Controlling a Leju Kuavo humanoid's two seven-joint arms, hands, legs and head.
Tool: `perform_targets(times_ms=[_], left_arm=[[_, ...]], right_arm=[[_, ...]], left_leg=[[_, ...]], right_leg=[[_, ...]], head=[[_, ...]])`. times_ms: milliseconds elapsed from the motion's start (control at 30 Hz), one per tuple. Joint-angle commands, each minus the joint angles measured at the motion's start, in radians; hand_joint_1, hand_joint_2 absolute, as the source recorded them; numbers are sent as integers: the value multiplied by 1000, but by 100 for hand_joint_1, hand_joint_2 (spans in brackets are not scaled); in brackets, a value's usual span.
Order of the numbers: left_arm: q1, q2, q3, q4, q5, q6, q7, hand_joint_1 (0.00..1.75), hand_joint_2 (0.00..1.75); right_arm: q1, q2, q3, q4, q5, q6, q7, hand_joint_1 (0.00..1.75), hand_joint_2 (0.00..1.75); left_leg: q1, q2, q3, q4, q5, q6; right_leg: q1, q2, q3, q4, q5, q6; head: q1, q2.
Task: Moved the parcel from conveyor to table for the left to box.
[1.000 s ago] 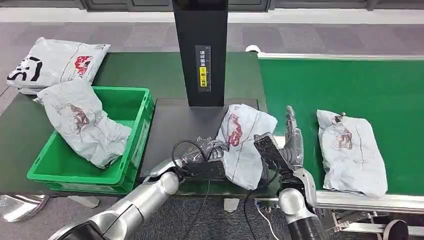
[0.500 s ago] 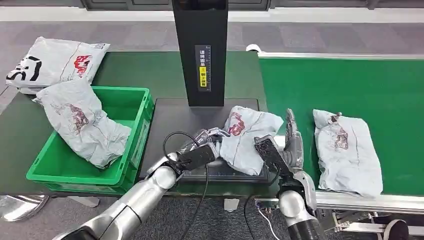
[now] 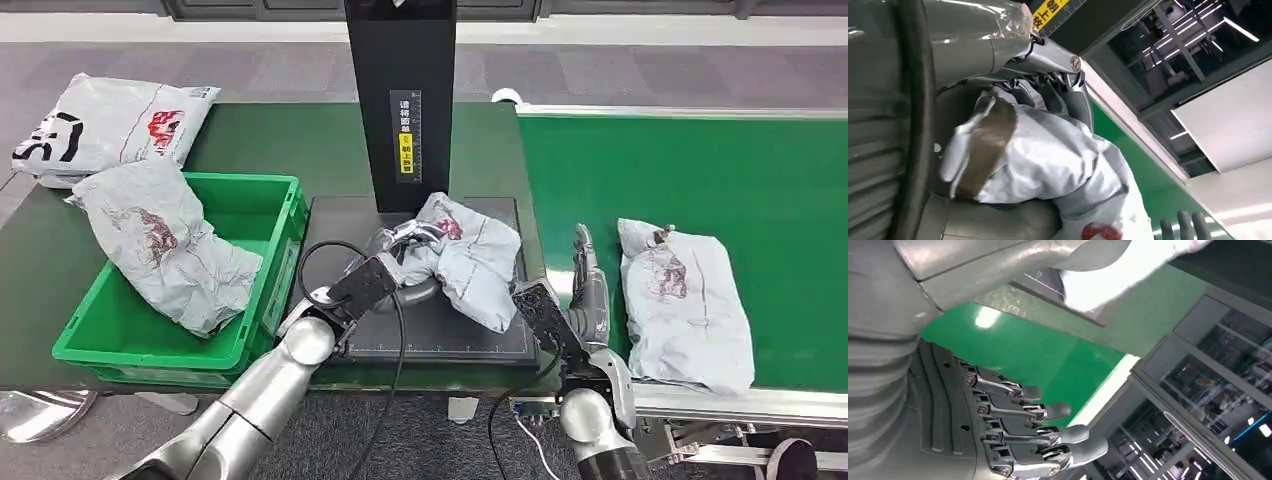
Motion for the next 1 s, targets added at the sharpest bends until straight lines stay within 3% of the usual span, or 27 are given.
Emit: perform_targets(times_ms=[33,233,333,633,667,700,733,767,867,900,1000], left_arm=[[-16,7,101,18,32,77,4,175,175],[-43,51,251,56,32,353,51,175,175],[-45,82,268,80,21,369,53,175,175],[-45,74,265,81,19,370,49,175,175],[-41,24,391,56,-72,496,37,175,175],[-19,114,596,55,-23,721,1,175,175],[1,212,634,69,37,644,-12,175,175],[-4,240,680,94,47,589,-37,175,175],[-6,232,679,92,43,589,-42,175,175],[7,213,822,51,-83,721,-75,175,175],[52,274,846,25,-39,698,-43,175,175]], right_arm=[[-8,1,-64,5,-4,1,4,0,175],[13,-2,-68,-4,-19,-6,-2,0,175],[14,2,-66,0,-18,-6,-2,0,175],[13,2,-66,1,-18,-6,-2,0,175],[6,-1,-68,4,-16,-4,6,0,175],[-1,-7,-72,0,-16,-1,14,0,175],[-3,-13,-77,-8,-16,4,21,0,175],[-1,-12,-85,-14,-16,13,24,0,175],[0,-12,-85,-15,-16,13,24,0,175],[36,-17,-91,-46,-18,12,25,0,175],[64,-20,-107,-77,-17,15,25,0,175]], left_leg=[[0,1,2,-2,0,0],[1,3,2,-1,-1,0],[0,3,2,-1,-1,0],[0,2,1,0,0,0],[1,2,2,-1,-1,0],[0,2,1,-1,0,0],[1,7,3,-1,-1,0],[0,14,4,-2,-2,-1],[1,14,3,-2,-2,-2],[1,14,4,-2,-3,-4],[2,15,5,-3,-4,-6]], right_leg=[[1,0,2,-2,0,0],[1,2,2,-1,0,-1],[1,3,1,-1,0,-1],[1,2,0,0,-1,-1],[1,2,1,-1,-1,-1],[1,2,0,0,0,-1],[1,6,1,-1,0,-1],[0,13,0,-1,1,-2],[2,13,-1,0,1,-2],[2,13,-2,0,1,-3],[2,15,-3,0,0,-5]], head=[[0,0],[0,0],[0,0],[0,0],[0,0],[0,0],[0,0],[0,0],[0,0],[0,0],[-1,0]])
